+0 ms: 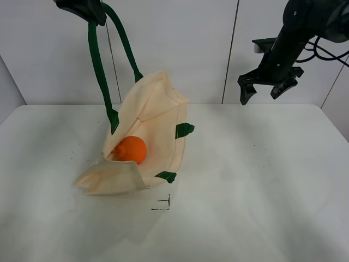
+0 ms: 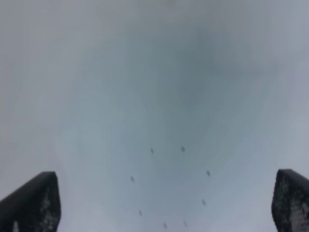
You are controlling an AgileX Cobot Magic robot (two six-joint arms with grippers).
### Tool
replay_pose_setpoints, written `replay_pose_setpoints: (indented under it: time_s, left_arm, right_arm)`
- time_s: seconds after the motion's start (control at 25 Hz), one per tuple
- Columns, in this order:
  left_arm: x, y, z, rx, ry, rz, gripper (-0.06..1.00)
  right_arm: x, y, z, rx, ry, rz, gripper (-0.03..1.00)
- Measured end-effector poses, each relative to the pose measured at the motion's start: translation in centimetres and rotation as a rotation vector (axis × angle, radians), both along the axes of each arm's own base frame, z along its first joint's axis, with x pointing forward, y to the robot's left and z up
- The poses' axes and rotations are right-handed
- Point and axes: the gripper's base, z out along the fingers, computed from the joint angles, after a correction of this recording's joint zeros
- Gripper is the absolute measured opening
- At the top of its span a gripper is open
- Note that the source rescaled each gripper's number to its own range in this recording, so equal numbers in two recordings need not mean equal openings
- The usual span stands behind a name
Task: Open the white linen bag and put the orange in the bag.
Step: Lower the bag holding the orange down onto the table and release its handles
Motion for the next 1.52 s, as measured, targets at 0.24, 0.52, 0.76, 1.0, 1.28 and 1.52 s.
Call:
replay_pose_setpoints:
  time_s: [0.24,0.52,0.76,1.0,1.28,1.52]
  left_arm:
    - [0.0,0.0,0.0,0.000,0.000,0.000,0.00]
    - [0.0,0.0,0.0,0.000,0.000,0.000,0.00]
    - [0.0,0.0,0.0,0.000,0.000,0.000,0.00]
    - [0.0,0.0,0.0,0.003,-0.001,-0.003,0.00]
    - [0.0,0.0,0.0,0.008,-0.003,-0.010,0.00]
    - [0.0,0.0,0.0,0.008,-0.003,-0.012,0.00]
  right_arm:
    - [-5.0,-1.7,3.1,-0.014,0.003,-0.031,1.00]
    - [-15.5,-2.7,6.4,-0.005,-0.014,-0.034,1.00]
    - [-26.4,-3.6,5.8,0.025,-0.046,-0.061,1.00]
    - [-35.0,-4.5,1.8,0.043,-0.184,-0.062,1.00]
    - [-40.1,-5.1,0.7,0.067,-0.500,-0.060,1.00]
    - [-41.9,-5.4,1.1,0.075,-0.622,-0.062,1.00]
